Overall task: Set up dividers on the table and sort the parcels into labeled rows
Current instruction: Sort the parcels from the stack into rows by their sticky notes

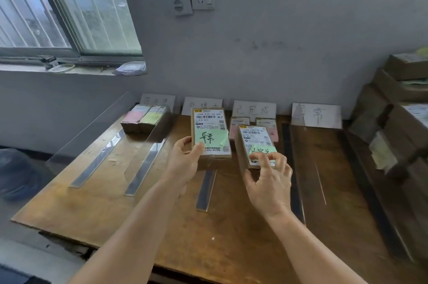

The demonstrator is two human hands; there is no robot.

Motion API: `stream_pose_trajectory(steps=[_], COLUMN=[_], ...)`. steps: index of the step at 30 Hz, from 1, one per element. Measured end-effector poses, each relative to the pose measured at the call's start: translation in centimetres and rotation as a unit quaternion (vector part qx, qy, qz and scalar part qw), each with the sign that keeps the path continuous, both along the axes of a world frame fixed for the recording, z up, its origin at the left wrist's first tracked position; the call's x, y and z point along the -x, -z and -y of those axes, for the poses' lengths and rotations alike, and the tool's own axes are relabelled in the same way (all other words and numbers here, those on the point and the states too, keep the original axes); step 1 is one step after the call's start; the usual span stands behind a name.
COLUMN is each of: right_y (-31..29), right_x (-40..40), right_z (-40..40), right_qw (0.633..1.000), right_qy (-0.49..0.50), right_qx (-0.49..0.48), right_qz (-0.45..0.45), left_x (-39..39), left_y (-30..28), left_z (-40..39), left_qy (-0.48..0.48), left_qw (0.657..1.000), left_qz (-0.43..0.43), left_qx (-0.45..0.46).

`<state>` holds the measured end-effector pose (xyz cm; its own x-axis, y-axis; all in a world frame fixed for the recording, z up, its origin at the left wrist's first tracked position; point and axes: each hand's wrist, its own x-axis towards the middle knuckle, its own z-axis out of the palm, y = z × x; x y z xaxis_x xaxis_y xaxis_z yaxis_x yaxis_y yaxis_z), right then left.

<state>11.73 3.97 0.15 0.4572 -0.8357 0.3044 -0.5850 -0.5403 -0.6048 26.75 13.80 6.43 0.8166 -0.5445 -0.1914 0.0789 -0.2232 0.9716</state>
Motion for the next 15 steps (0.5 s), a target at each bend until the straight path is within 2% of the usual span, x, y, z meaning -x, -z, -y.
stream_pose_trajectory(steps=[6, 15], right_y=[3.7, 7.6], right_x=[-3.0, -6.3], right_z=[1.3, 1.5], right_qw=[0.997, 0.991], right_qy=[0.008, 0.031], right_qx=[-0.037, -0.061], right_qz=[-0.067, -0.119], left_x=[-4.3, -8.1], left_y=[1.7, 4.4], left_z=[1.2, 1.7], left_qy=[-0.009, 0.015], left_qw=[1.0, 0.999], left_qz=[-0.025, -0.048], left_qx=[-0.001, -0.01])
